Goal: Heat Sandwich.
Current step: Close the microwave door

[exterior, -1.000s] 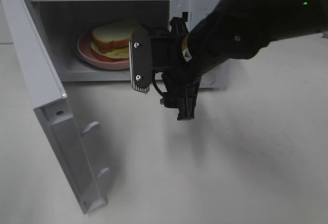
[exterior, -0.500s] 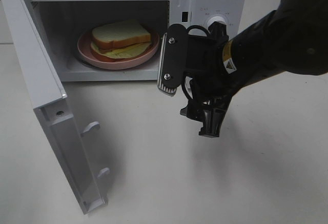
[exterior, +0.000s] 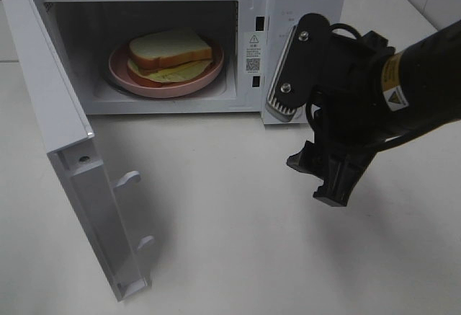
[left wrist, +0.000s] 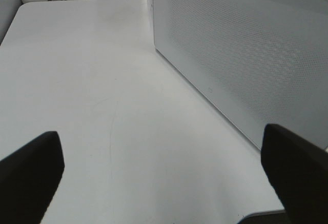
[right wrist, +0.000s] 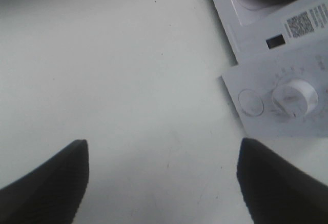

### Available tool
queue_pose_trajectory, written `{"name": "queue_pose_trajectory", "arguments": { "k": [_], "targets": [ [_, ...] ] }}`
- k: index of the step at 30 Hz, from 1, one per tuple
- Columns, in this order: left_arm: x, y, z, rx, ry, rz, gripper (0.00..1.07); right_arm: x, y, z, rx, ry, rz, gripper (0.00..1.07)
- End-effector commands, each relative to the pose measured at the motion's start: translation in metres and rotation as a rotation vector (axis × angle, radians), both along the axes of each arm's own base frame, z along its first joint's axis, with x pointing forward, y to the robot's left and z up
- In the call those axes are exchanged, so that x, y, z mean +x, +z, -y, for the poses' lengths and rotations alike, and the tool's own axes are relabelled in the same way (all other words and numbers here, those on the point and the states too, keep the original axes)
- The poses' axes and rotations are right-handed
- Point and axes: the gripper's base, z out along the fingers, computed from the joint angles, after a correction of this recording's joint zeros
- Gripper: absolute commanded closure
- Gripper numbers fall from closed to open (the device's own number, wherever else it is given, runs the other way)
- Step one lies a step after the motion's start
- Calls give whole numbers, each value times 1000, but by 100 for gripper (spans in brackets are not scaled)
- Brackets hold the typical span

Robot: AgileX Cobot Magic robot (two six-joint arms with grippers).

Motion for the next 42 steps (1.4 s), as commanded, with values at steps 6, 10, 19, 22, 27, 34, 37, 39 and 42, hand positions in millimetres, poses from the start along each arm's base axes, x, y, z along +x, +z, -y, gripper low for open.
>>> {"name": "queue_pose_trajectory", "arguments": {
  "k": [6,10,19,22,27,34,37,39,42],
  "targets": [
    [-2,0,0,-3,-6,25,6,-19,17,19,46,-160,-73,31],
    [-2,0,0,-3,-6,25,6,-31,25,28,69,-215,-125,31],
    [-2,0,0,-3,-6,25,6,-65,39,51,90,-337,-289,31],
    [-2,0,0,-3,-6,25,6,-75,42,60,52,-358,-321,31],
    [-2,0,0,-3,-6,25,6,-95,54,77,72,-394,-332,31],
    [-2,0,0,-3,-6,25,6,-123,69,103,152,-461,-312,31],
    [-2,0,0,-3,-6,25,6,-137,73,120,180,-521,-302,31],
    [-2,0,0,-3,-6,25,6,-141,75,125,194,-539,-293,31],
    [-2,0,0,-3,-6,25,6,-155,79,140,271,-601,-236,31]
  ]
}}
